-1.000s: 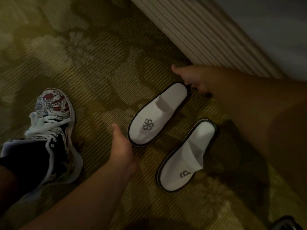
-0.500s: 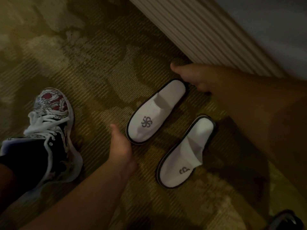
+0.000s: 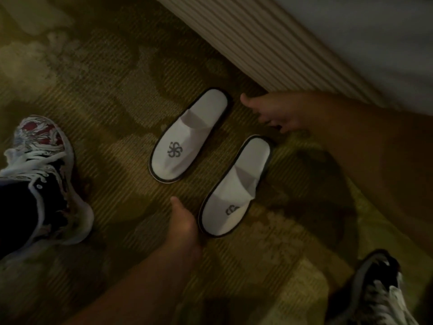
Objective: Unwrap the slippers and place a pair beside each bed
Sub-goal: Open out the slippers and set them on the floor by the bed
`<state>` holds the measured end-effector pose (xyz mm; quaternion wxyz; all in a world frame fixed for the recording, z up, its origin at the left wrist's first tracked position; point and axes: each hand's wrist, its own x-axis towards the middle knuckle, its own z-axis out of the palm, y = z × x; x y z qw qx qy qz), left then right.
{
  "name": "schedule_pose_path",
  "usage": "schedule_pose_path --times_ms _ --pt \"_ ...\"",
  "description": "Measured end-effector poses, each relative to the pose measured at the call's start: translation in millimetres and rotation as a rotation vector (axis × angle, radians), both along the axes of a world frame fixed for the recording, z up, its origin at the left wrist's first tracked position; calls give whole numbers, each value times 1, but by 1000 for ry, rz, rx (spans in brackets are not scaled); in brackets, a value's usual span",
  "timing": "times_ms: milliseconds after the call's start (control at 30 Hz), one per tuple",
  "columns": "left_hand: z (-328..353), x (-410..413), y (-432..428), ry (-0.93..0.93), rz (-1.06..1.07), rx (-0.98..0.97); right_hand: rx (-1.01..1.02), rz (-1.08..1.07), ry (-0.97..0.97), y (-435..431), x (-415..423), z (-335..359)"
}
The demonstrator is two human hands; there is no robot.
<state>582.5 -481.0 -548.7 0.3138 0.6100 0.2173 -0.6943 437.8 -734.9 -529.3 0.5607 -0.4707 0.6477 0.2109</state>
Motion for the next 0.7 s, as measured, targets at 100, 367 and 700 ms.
schedule_pose_path --times_ms 100,367,700 --pt "-3 -11 7 47 -10 12 13 -35 -16 15 -18 -7" --pt "-5 -21 -9 -28 -49 96 -23 -101 -76 36 -42 -24" --pt "-17 -19 -20 -146 3 30 -34 -115 -39 39 -57 -25"
